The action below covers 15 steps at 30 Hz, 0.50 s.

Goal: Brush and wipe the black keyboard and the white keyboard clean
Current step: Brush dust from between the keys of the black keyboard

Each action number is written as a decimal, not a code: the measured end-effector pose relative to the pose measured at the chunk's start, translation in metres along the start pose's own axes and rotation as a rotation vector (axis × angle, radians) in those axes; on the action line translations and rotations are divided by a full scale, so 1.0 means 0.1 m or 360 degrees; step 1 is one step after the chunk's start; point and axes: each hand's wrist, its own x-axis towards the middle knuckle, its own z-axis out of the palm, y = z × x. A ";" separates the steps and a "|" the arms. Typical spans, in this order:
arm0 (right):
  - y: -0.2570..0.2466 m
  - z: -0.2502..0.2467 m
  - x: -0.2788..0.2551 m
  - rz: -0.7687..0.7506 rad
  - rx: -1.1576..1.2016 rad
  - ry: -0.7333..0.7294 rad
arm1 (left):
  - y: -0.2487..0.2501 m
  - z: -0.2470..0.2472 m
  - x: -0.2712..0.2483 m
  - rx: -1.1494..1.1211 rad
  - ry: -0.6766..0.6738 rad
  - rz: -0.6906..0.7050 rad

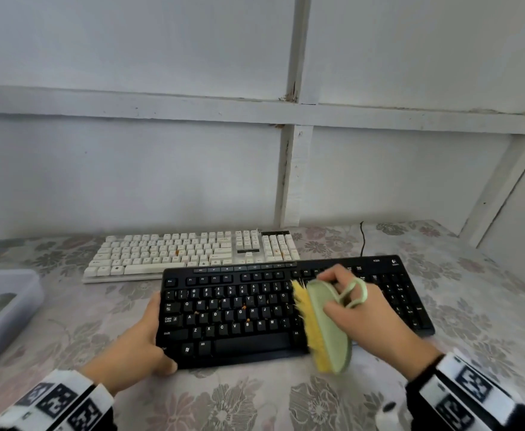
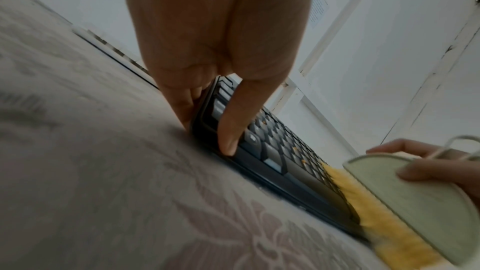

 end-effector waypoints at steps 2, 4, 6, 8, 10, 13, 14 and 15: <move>-0.02 -0.02 -0.09 0.0009 0.0022 -0.0101 | -0.01 -0.01 0.01 0.0009 0.0003 0.0002; -0.10 -0.10 -0.04 -0.0042 0.0042 -0.0014 | -0.02 -0.01 0.02 0.0016 0.0008 -0.0002; -0.20 -0.15 0.11 -0.0108 0.0065 0.0161 | -0.02 -0.01 0.03 0.0018 0.0016 -0.0005; -0.28 -0.14 0.26 -0.0153 0.0140 0.0284 | -0.02 -0.01 0.02 0.0006 0.0020 -0.0006; -0.30 -0.08 0.34 -0.0164 0.0165 0.0299 | -0.02 -0.01 0.01 -0.0004 0.0005 -0.0014; -0.22 0.04 0.24 -0.0126 0.0089 0.0179 | -0.02 -0.01 0.02 -0.0001 -0.0011 -0.0025; -0.17 0.07 0.18 -0.0112 0.0063 0.0143 | -0.03 -0.02 0.03 -0.0001 -0.0007 -0.0029; -0.13 0.11 0.10 -0.0102 0.0071 0.0107 | -0.04 -0.02 0.03 -0.0004 -0.0005 -0.0034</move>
